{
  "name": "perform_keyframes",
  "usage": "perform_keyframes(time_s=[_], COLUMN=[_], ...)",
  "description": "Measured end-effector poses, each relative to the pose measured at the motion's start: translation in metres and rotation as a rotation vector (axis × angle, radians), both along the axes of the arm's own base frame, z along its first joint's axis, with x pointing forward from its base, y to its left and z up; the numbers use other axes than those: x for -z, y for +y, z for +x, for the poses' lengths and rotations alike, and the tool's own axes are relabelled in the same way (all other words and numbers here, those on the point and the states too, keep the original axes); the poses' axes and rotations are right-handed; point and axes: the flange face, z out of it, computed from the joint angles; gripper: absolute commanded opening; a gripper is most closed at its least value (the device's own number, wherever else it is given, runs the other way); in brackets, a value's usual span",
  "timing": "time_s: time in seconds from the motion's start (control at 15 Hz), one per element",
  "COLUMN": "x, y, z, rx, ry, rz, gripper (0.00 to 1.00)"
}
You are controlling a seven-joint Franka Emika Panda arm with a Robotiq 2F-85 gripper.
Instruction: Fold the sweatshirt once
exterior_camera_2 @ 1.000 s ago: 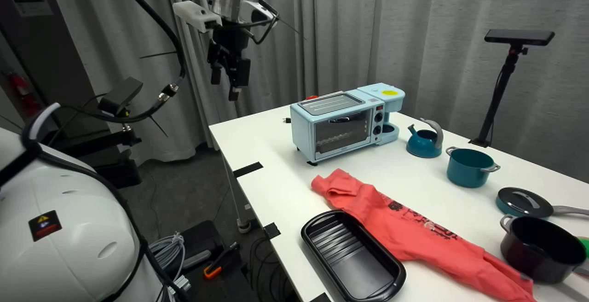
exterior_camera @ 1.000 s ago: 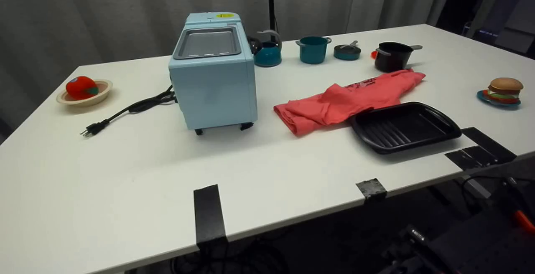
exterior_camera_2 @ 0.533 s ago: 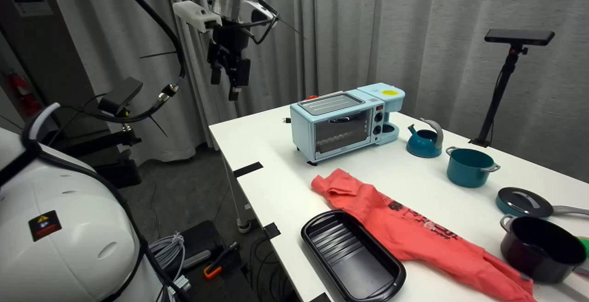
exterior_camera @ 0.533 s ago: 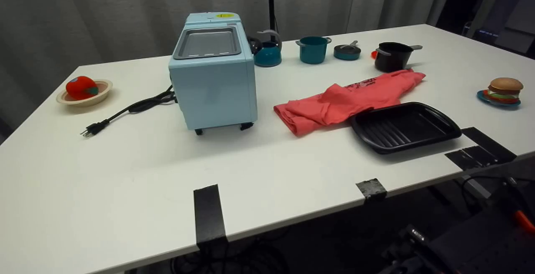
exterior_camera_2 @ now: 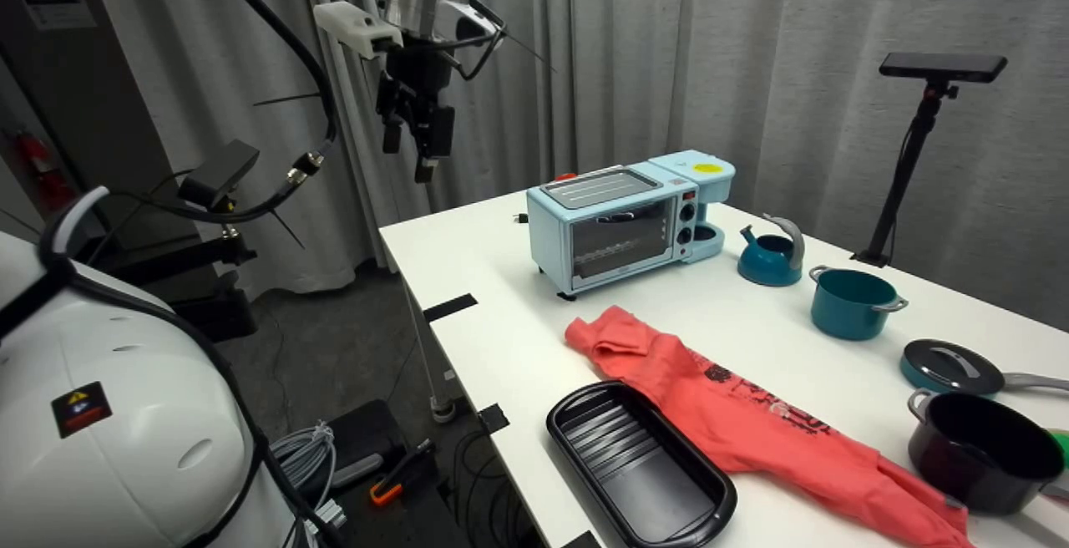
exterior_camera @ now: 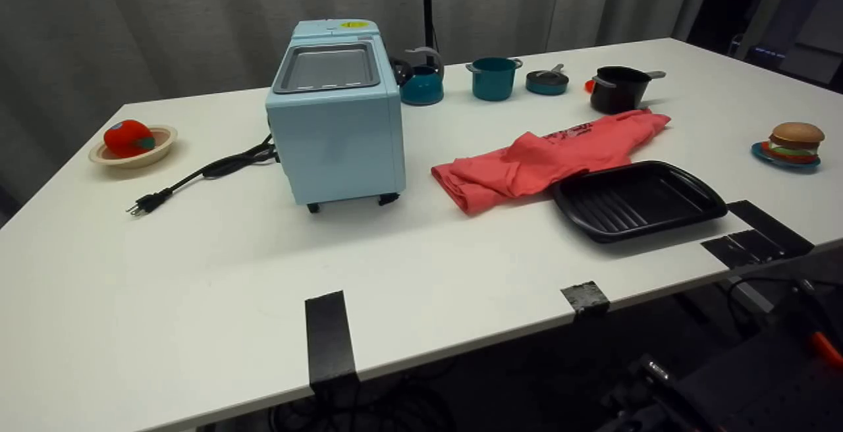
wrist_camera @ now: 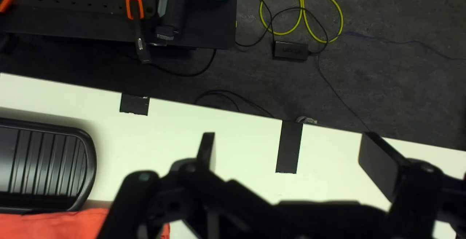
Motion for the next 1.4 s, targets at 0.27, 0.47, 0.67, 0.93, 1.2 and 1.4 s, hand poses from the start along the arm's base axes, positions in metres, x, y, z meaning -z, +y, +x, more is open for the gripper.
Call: perform_keyframes(time_s=[0.27, 0.47, 0.67, 0.93, 1.2, 1.4], x=[0.000, 0.001, 0.000, -0.005, -0.001, 0.014], y=[0.000, -0.001, -0.008, -0.028, -0.050, -0.064], z=[0.000, 0.001, 0.009, 0.030, 0.060, 0.085], rx=[0.000, 0.002, 0.016, 0.050, 0.058, 0.051], ry=[0.000, 0.001, -0.022, -0.095, -0.179, -0.229], rz=[0.000, -0.003, -0.016, -0.050, -0.076, -0.094], gripper=[1.00, 1.00, 1.00, 1.00, 1.00, 1.00])
